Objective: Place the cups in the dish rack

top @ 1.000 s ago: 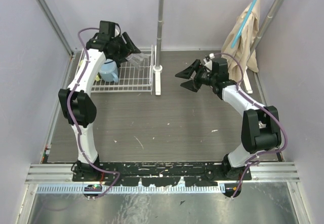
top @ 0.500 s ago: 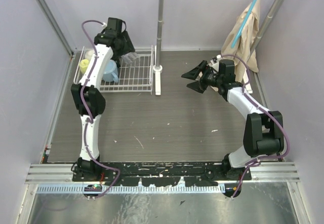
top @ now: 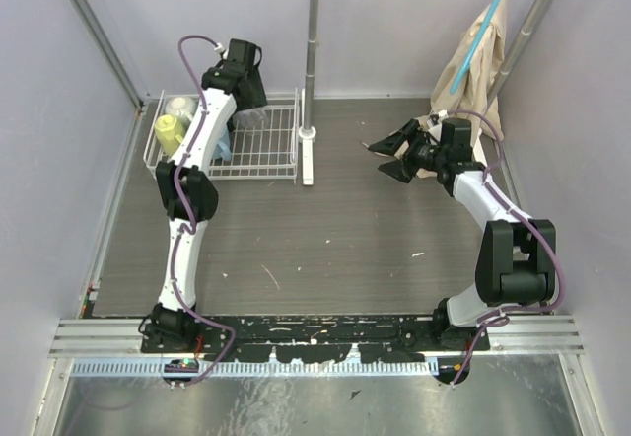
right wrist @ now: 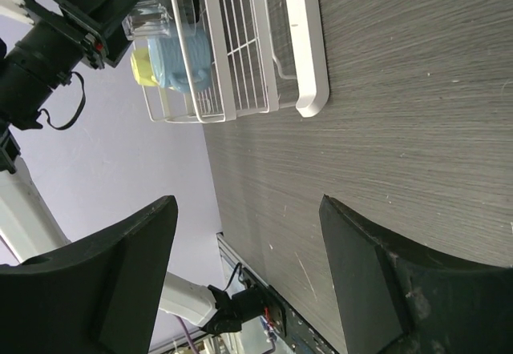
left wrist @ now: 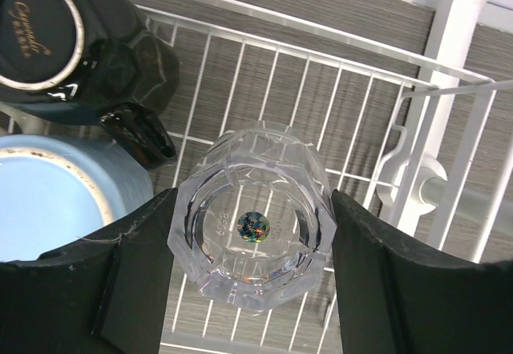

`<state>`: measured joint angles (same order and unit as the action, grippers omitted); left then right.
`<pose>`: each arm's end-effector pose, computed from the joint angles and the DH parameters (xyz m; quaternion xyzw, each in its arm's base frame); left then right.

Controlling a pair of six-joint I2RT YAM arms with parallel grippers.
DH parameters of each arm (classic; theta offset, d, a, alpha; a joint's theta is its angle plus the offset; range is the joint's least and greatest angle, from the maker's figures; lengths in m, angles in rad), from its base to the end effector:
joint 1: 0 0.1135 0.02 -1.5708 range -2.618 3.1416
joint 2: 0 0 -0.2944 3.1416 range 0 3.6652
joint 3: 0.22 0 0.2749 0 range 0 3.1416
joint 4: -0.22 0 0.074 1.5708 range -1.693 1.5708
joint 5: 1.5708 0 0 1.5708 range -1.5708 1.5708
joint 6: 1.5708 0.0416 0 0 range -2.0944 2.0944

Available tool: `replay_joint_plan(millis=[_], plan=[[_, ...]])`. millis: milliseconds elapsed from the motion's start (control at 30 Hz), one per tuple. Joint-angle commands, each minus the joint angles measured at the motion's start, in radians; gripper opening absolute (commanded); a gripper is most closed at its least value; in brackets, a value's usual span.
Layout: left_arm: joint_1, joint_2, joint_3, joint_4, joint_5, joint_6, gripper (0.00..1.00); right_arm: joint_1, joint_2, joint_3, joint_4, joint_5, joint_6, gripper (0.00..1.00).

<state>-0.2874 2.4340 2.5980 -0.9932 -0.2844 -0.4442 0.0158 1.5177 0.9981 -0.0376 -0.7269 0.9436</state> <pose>0.5553 -0.1520 0.3238 -0.1235 0.9158 -0.0050 0.3822 0.3557 0.0333 0.2708 0.2113 0.8080 0.4851 0.2590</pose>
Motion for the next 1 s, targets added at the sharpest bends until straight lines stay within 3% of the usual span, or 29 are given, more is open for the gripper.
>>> replay_joint_plan(millis=[0,967], plan=[[0.007,0.013,0.046,0.020,-0.069,0.038,0.04,-0.015,-0.038,0.001,0.014,-0.014,-0.025,0.78],[0.024,0.082,0.012,0.016,-0.035,0.093,0.10,-0.039,-0.025,0.020,-0.030,0.012,-0.044,0.78]])
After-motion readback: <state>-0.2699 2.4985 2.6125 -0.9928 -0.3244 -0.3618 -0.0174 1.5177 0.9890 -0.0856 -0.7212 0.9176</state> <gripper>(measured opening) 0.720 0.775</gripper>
